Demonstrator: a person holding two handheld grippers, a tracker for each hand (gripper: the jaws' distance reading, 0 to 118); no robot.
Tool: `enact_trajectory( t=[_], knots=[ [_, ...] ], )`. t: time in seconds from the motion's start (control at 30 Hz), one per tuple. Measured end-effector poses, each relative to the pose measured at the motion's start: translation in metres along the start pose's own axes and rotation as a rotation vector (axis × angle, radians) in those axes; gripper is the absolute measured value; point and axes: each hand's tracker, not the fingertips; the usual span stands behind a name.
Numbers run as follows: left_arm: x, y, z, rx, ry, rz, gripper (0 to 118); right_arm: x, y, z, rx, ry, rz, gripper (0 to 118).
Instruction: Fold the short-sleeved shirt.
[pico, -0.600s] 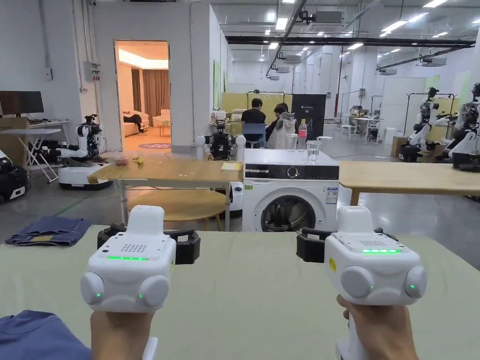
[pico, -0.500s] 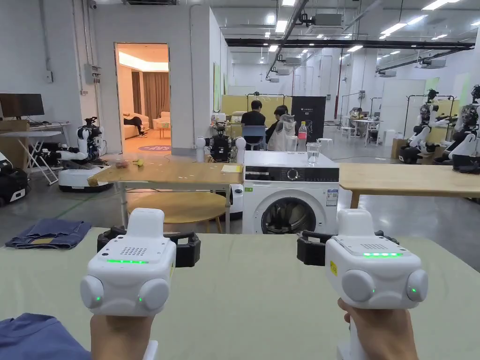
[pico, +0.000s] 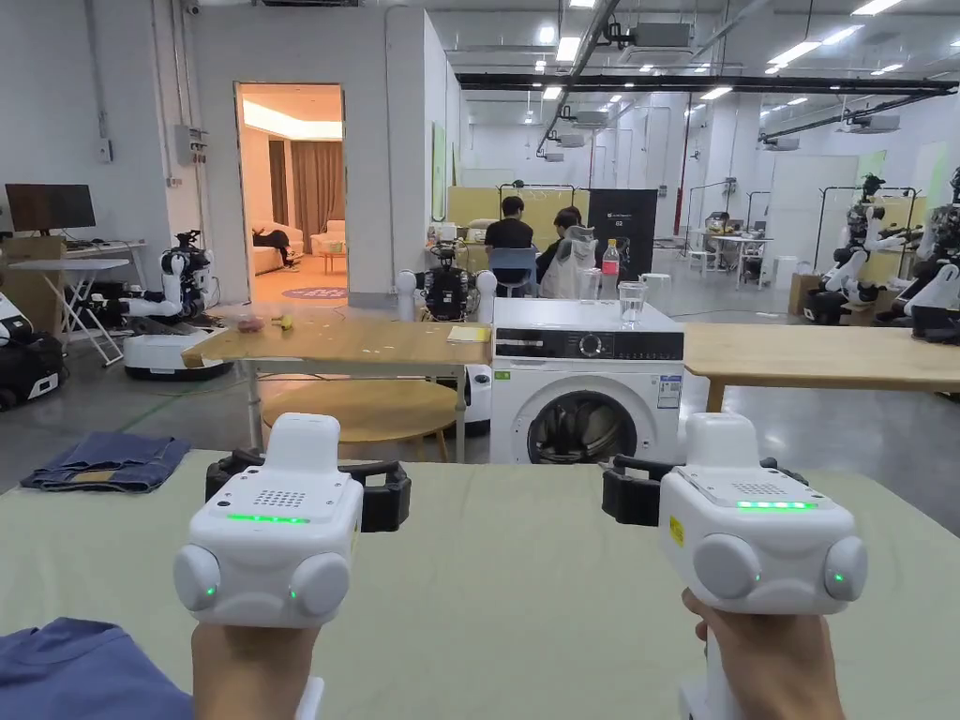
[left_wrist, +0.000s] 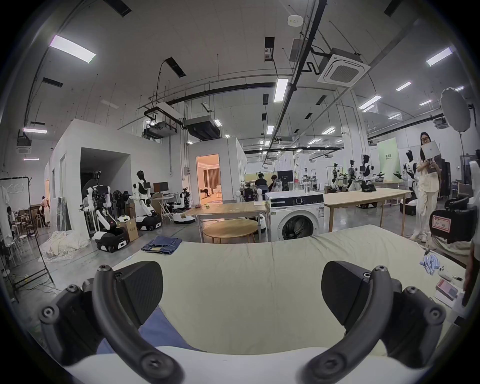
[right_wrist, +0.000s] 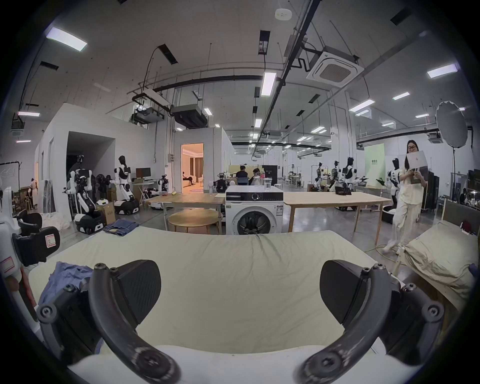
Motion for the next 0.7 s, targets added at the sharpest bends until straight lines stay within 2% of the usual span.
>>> enact_trajectory(
  t=[0.7],
  knots=[
    [-0.0041,0.0008,0.0024,-0.002,0.002,0.004,118,-0.0026,-0.0029,0.0038,-0.005,-0.006,0.02,118]
  ],
)
